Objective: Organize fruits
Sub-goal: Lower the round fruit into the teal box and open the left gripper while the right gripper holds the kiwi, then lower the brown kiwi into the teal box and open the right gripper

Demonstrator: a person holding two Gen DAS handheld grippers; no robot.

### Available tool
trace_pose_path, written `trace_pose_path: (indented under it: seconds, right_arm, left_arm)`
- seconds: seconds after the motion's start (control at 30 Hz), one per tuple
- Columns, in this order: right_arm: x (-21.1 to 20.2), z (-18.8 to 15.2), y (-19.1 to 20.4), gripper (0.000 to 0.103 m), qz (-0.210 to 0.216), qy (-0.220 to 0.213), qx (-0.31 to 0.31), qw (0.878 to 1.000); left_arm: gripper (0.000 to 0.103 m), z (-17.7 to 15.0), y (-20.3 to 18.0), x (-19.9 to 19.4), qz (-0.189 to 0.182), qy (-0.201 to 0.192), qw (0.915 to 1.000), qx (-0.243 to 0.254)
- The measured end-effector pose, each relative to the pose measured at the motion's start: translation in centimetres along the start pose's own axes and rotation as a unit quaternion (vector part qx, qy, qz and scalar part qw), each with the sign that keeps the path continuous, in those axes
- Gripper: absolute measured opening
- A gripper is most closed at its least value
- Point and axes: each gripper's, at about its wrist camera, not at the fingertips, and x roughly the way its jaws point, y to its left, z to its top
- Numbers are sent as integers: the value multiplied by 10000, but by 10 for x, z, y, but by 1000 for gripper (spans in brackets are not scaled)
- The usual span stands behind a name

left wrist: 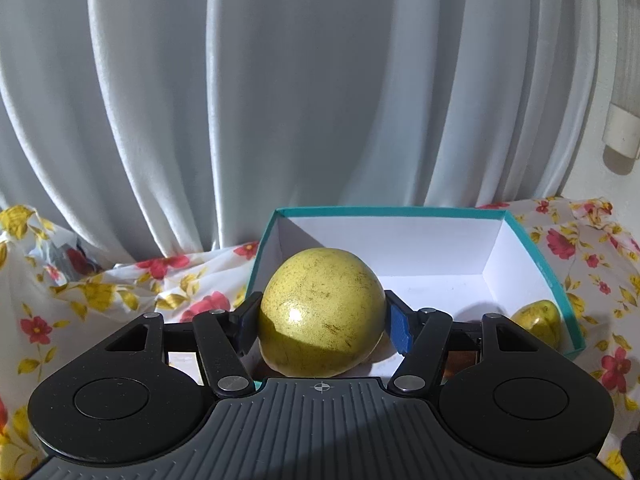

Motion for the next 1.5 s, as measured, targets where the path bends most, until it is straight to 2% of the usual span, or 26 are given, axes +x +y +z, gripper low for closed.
trace_pose_path:
  seconds: [0.37, 0.57, 0.6, 0.67, 0.73, 0.8, 0.87, 0.93, 0.97, 1.1, 1.2, 1.37, 1.5]
  right_arm:
    - [-5, 2, -1, 67, -204, 8, -37, 9998]
    - [-9, 3, -1, 67, -327, -3, -23, 9995]
    - [-9, 4, -2, 67, -348, -10, -17, 9994]
    - [-9, 4, -2, 67, -390, -24, -22, 9992]
    - [-11, 5, -1, 67, -414, -42, -16, 9991]
    - [-12, 7, -1, 67, -435, -68, -16, 9990]
    - [-13, 9, -2, 67, -444, -98, -26, 9990]
    - [-14, 11, -2, 67, -456, -136, -38, 9989]
    - [-15, 12, -3, 67, -460, -152, -40, 9988]
    - [-14, 18, -3, 67, -444, -231, -44, 9987]
    - [-11, 23, -2, 67, -405, -294, -54, 9987]
    - [1, 30, 4, 67, -302, -416, -182, 9985]
    - [21, 31, 13, 67, -141, -307, -256, 9991]
  left_arm:
    - [68, -18, -17, 65, -97, 482, 9987, 118]
    - [68, -28, -24, 86, -184, 908, 9955, 181]
    - [67, -29, -25, 86, -169, 865, 9959, 212]
    - [71, -28, -26, 81, -238, 760, 9964, 280]
    - [79, -26, -26, 75, -131, 574, 9978, 310]
    - [81, -22, -22, 67, -52, 486, 9984, 280]
    - [84, -18, -11, 54, -98, 453, 9989, 89]
    - [96, -15, 3, 32, -39, 325, 9994, -135]
    - [99, -16, 10, 19, 26, 217, 9994, -251]
    - [103, -26, 29, -30, 75, -131, 9989, -442]
    - [103, -37, 30, -50, 115, -87, 9993, -332]
    - [103, -50, 33, -64, 69, 19, 9990, -437]
    - [103, -59, 37, -75, 141, 25, 9989, -451]
